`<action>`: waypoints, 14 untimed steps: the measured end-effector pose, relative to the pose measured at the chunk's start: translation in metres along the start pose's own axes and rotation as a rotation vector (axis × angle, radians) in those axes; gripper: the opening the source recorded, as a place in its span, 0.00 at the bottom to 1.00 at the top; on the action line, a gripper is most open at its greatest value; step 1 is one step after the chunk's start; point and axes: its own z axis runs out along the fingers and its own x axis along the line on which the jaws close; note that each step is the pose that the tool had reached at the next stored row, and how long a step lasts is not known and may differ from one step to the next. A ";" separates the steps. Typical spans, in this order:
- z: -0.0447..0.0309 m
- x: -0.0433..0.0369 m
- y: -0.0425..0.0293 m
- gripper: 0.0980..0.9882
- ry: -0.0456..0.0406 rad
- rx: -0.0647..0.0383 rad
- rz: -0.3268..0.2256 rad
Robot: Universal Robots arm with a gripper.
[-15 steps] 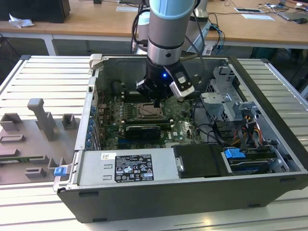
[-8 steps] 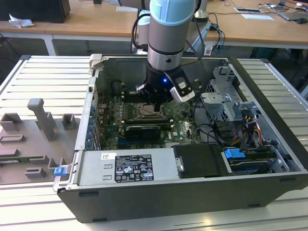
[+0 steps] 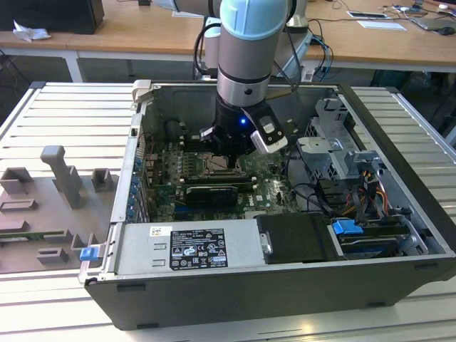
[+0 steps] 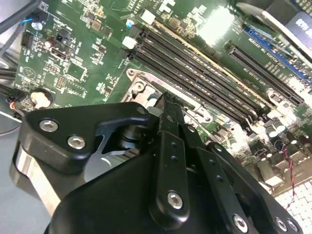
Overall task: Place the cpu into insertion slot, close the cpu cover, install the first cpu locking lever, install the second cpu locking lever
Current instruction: 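Install the second cpu locking lever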
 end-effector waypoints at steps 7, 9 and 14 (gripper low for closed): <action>0.0016 0.0185 -0.0030 0.01 0.0003 0.000 -0.003; 0.0031 0.0212 -0.0032 0.01 0.0006 0.000 -0.005; 0.0125 0.0242 -0.0045 0.01 0.0043 -0.001 -0.025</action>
